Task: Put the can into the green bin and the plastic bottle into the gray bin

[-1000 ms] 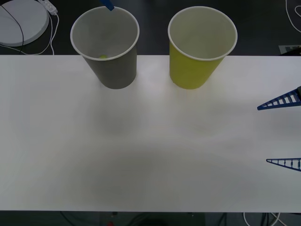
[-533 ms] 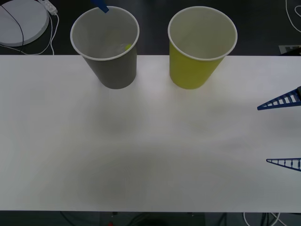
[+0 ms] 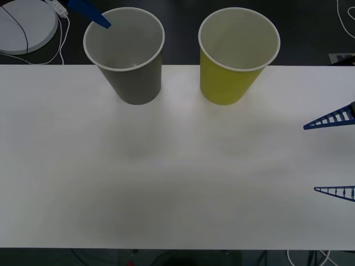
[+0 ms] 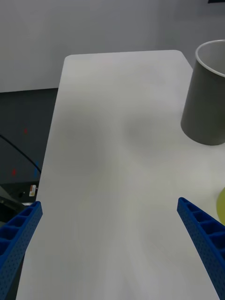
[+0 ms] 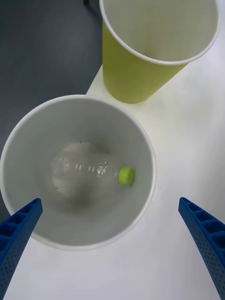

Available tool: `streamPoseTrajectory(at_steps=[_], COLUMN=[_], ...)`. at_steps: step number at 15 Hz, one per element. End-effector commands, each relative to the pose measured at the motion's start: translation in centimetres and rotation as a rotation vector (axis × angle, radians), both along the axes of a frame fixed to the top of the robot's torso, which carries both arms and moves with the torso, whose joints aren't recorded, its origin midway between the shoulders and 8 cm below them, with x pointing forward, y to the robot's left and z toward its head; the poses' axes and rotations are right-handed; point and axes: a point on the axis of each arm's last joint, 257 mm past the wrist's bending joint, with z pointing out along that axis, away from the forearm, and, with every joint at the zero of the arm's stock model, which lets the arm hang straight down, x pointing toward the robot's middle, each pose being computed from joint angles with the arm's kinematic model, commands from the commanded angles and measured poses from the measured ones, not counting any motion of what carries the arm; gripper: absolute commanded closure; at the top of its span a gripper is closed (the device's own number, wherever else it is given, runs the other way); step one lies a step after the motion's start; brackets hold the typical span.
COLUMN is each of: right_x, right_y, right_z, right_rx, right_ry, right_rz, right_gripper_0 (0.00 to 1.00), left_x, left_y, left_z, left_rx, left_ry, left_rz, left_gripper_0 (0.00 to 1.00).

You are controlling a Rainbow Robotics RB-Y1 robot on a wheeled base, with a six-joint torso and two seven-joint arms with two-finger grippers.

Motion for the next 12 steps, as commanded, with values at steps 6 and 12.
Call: streamPoseTrajectory(at_steps=[6,12], right_x=[0.0,0.0], right_y=[0.0,0.0], right_z=[0.0,0.0], right_rx=[0.000,0.000], right_ry=[0.000,0.000], right_rz=[0.000,0.000], right_gripper_0=[0.00,0.00], left_x=[-4.0,-4.9], left_y=[3.1,4.2], left_z=[-2.6,-4.1], left_rx=[-0.109,-0.117], left_ry=[0.035,0.033], left_rz=[-0.078,-0.123], left_gripper_0=[0.00,0.00])
